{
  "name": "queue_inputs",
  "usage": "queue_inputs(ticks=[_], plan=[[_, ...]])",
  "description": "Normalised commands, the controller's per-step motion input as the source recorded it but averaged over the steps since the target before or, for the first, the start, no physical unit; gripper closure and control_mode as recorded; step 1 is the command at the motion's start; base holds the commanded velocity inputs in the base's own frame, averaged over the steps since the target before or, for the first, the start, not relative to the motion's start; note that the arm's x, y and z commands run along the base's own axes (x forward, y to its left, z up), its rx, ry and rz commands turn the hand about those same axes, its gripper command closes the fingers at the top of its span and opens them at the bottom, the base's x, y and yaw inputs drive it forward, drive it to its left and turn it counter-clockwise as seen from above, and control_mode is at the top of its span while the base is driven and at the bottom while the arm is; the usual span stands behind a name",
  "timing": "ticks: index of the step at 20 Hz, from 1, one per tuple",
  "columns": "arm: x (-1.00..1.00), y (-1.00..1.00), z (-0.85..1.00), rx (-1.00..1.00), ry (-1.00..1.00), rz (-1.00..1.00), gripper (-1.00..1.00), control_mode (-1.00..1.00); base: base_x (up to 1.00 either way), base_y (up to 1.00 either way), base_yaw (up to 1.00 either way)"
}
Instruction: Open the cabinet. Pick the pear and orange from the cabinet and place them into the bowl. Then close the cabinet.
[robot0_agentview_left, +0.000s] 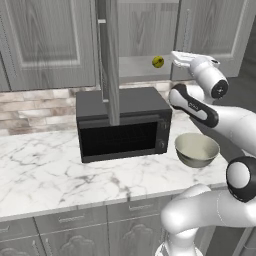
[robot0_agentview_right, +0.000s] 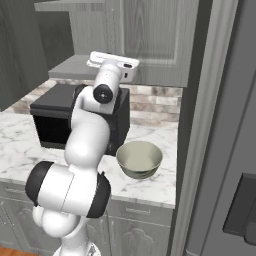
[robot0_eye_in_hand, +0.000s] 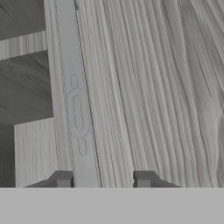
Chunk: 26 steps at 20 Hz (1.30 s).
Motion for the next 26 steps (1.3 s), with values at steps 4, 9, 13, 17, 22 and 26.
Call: queue_inputs(ticks=[4,9,13,17,22,26], plan=[[0.0,0.0,0.0,0.0,0.0,0.0,1.0,-1.0,0.0,0.0,0.0],[0.0,0.0,0.0,0.0,0.0,0.0,1.0,-1.0,0.0,0.0,0.0],[-0.06,-0.18,0.02,0.02,0.0,0.0,1.0,-1.0,0.0,0.0,0.0],[-0.24,-0.35,0.29,0.09,0.02,0.0,1.0,-1.0,0.0,0.0,0.0],[-0.52,-0.52,0.5,0.14,0.05,0.0,1.0,-1.0,0.0,0.0,0.0],[-0.7,-0.59,0.59,0.15,0.04,0.0,1.0,-1.0,0.0,0.0,0.0]])
